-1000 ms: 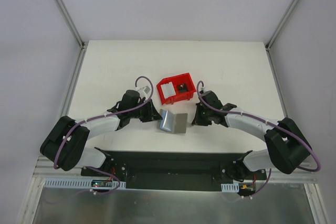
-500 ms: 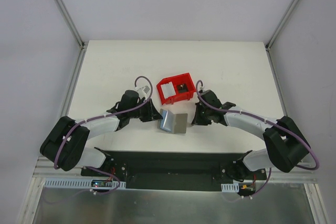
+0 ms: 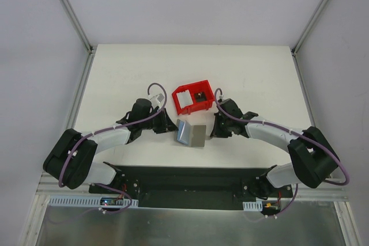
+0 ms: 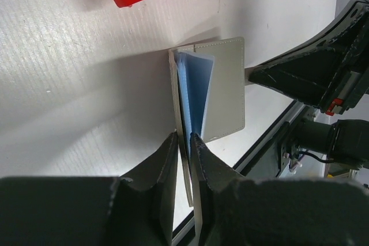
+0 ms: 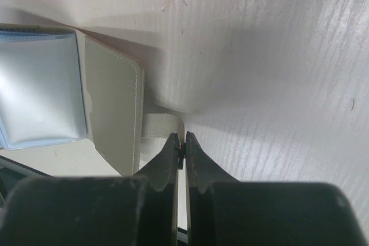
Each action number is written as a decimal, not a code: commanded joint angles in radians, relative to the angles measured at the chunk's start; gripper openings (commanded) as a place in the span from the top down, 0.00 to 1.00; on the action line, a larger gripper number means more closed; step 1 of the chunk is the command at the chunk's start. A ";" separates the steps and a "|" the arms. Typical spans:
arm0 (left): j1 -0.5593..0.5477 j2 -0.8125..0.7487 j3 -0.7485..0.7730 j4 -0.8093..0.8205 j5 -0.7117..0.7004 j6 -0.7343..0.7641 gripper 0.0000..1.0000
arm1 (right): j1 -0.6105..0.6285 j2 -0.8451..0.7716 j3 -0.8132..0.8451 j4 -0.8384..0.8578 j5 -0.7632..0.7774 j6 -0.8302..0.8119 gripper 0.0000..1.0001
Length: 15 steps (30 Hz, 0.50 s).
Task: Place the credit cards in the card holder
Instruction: Turn over the card slot in the card holder.
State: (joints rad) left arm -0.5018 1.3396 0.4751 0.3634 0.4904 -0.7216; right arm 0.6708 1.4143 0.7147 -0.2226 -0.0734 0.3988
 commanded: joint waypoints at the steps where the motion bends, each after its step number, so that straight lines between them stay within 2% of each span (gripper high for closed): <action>1: 0.014 -0.023 -0.001 0.039 0.028 -0.002 0.87 | -0.004 0.002 0.045 -0.014 -0.014 -0.012 1.00; 6: 0.016 -0.028 -0.001 0.037 0.033 -0.001 0.90 | -0.004 0.003 0.043 -0.015 -0.014 -0.012 1.00; 9: 0.017 -0.031 0.000 0.039 0.040 0.002 0.83 | -0.004 0.006 0.045 -0.015 -0.016 -0.012 1.00; 15: 0.019 -0.030 0.002 0.029 0.043 0.001 0.87 | -0.004 0.008 0.049 -0.017 -0.016 -0.014 1.00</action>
State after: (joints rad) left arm -0.4953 1.3388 0.4751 0.3630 0.5091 -0.7219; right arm 0.6708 1.4189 0.7200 -0.2241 -0.0799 0.3988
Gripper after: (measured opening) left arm 0.136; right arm 0.030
